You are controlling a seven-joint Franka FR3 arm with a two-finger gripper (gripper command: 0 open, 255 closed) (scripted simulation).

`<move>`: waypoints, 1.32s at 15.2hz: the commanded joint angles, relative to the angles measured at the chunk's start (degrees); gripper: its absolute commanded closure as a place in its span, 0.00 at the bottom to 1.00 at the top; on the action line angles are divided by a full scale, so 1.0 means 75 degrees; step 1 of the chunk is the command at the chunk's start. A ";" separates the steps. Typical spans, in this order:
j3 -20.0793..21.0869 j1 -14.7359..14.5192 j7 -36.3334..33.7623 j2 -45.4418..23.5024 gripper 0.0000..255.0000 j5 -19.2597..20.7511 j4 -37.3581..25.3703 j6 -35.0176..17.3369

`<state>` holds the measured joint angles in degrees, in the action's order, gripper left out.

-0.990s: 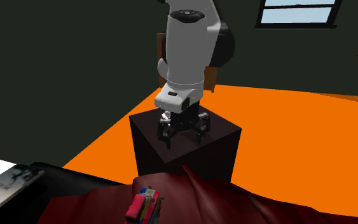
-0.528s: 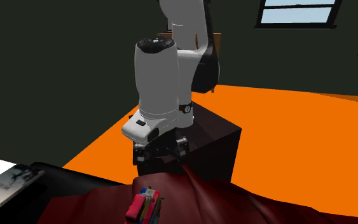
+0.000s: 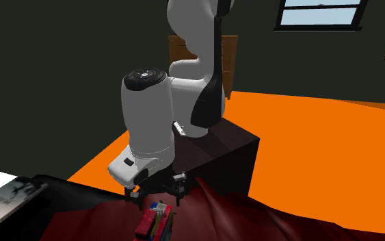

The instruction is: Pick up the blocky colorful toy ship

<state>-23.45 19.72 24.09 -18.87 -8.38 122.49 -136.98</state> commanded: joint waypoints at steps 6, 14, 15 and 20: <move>0.0123 0.0099 0.0148 -0.0385 1.00 -0.0230 0.0021 -0.0382; 0.0120 0.0099 0.0148 -0.0378 1.00 -0.0226 0.0025 -0.0379; 0.0120 0.0098 0.0149 -0.0378 1.00 -0.0227 0.0028 -0.0382; -0.0016 -0.0005 -0.0005 0.0030 1.00 0.0016 -0.0005 0.0029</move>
<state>-23.41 19.79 24.23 -19.10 -8.56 122.72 -137.43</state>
